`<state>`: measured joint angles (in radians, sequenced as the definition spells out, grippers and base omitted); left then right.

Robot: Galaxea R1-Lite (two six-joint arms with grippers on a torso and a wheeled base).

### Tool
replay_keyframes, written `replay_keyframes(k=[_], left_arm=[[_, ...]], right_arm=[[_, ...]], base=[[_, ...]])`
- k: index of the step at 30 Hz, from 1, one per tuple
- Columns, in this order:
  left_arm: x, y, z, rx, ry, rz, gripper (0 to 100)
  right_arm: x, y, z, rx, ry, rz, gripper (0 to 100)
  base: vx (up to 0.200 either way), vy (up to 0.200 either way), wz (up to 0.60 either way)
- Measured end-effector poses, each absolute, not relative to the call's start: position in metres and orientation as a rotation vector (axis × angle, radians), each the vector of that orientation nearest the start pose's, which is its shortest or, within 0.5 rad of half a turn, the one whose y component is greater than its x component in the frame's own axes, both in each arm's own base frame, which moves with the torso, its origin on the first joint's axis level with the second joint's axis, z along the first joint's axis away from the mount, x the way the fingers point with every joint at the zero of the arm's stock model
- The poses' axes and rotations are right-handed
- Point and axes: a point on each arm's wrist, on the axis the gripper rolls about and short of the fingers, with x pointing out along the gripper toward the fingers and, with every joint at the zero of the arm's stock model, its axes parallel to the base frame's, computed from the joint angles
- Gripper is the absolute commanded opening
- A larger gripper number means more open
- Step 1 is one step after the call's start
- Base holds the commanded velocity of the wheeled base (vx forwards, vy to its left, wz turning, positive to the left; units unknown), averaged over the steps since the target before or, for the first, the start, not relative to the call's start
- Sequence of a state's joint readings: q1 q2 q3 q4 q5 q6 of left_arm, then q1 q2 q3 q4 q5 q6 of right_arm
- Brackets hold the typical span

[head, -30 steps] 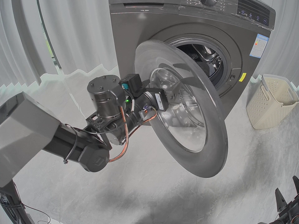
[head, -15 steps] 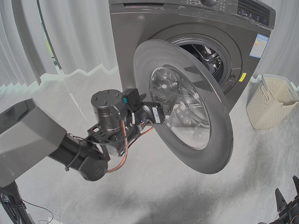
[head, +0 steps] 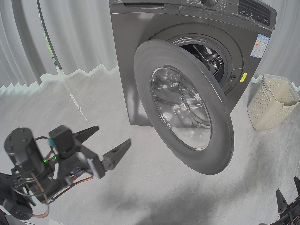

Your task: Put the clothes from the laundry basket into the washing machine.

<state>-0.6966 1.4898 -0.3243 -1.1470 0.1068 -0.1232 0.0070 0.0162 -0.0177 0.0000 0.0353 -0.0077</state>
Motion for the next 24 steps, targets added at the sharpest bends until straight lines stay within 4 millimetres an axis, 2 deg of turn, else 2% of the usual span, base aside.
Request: replay_keyframes(k=[7, 11, 16, 21, 24], left_arm=[[0.113, -0.070, 0.162, -0.051, 0.032, -0.466, 100], [0.087, -0.042, 0.157, -0.029, 0.023, -0.365, 100], [0.052, -0.018, 0.142, -0.004, 0.040, -0.269, 100], [0.022, -0.005, 0.117, 0.018, 0.103, -0.209, 100], [0.007, 0.000, 0.102, 0.018, 0.130, -0.171, 100]], right_arm=[[-0.023, 0.001, 0.081, -0.008, -0.002, 0.043, 100], [-0.023, 0.001, 0.081, -0.008, -0.002, 0.047, 100], [-0.023, 0.001, 0.081, -0.008, -0.002, 0.051, 100], [-0.023, 0.001, 0.084, -0.008, -0.027, 0.065, 100], [-0.027, 0.002, 0.101, -0.006, -0.098, 0.091, 100]], base=[[0.000, 0.000, 0.00], [0.000, 0.000, 0.00], [0.000, 0.000, 0.00], [0.000, 0.000, 0.00], [0.000, 0.000, 0.00]])
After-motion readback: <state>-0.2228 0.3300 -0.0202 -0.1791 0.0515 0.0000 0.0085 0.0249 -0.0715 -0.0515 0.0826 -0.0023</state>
